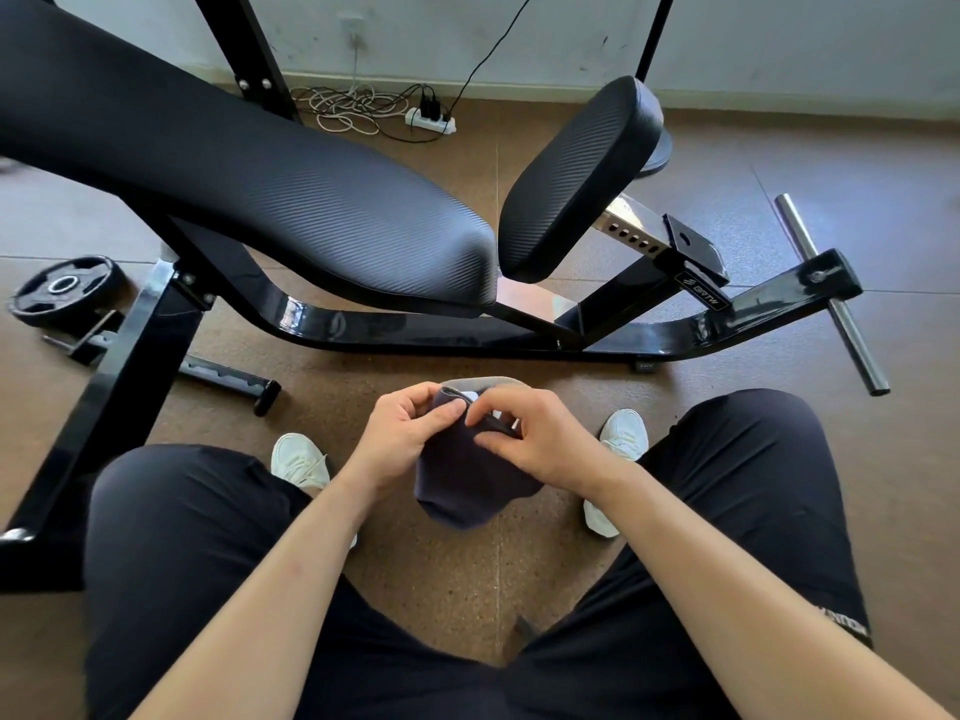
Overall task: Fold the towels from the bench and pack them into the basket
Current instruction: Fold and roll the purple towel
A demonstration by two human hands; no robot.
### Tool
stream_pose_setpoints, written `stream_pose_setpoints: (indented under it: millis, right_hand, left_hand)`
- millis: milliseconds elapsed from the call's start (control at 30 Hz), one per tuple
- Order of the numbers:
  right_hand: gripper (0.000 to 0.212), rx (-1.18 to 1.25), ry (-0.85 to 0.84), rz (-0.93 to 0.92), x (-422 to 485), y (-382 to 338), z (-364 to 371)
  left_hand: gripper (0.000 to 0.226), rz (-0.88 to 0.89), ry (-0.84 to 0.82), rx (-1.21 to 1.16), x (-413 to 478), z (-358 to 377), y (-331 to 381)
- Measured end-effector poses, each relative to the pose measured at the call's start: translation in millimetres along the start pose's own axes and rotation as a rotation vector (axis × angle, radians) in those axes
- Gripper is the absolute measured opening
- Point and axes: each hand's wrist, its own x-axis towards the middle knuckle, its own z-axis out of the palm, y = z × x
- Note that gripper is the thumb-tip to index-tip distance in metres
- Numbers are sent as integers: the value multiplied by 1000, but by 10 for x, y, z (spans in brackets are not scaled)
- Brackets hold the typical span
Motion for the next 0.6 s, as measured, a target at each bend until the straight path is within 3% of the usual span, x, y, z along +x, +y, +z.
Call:
stream_pose_setpoints:
  millis: [167,400,600]
  right_hand:
    - [22,-14,-63,15,-61,13,-47]
    - [26,119,118,32,-138,-42,-312]
    - [28,299,220,68,-192,-56,-593]
  left_hand:
    - [12,31,-32,55,-25,45,35]
    - [34,-23,-256,86,-43,11,0]
    - [18,-100,-307,395,49,156,-333]
